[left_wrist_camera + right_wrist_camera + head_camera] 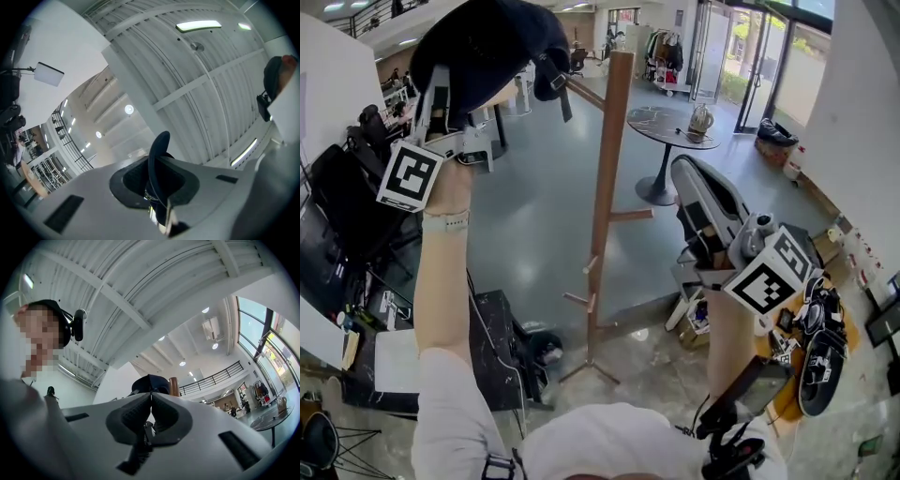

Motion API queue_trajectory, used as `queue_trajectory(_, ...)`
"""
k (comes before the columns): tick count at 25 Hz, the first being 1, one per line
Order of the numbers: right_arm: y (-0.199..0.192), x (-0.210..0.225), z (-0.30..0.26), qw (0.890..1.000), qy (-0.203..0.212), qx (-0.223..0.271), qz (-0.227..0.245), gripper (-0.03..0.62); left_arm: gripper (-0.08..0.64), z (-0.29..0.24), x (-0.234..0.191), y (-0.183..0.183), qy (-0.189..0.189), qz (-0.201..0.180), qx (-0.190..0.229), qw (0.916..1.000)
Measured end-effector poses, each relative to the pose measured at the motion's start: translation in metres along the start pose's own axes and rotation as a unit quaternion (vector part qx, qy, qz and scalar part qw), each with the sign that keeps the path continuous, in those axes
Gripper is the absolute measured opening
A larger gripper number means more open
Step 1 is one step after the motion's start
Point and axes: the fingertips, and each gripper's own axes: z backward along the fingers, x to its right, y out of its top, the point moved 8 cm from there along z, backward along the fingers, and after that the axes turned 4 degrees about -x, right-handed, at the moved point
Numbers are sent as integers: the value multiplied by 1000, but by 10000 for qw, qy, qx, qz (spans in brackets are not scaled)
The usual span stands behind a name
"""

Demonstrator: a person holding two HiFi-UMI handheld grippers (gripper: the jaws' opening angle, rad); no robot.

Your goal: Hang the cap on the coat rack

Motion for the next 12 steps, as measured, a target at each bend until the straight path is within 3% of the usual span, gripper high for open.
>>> queue_trajectory(4,10,3,11,9999,-110,50,109,25,32,-39,10,3,-278,-595,-141,9977)
queue_trajectory(12,21,7,25,9992,-262,167,232,25,32,-78,10,10,-247,-608,9,9978)
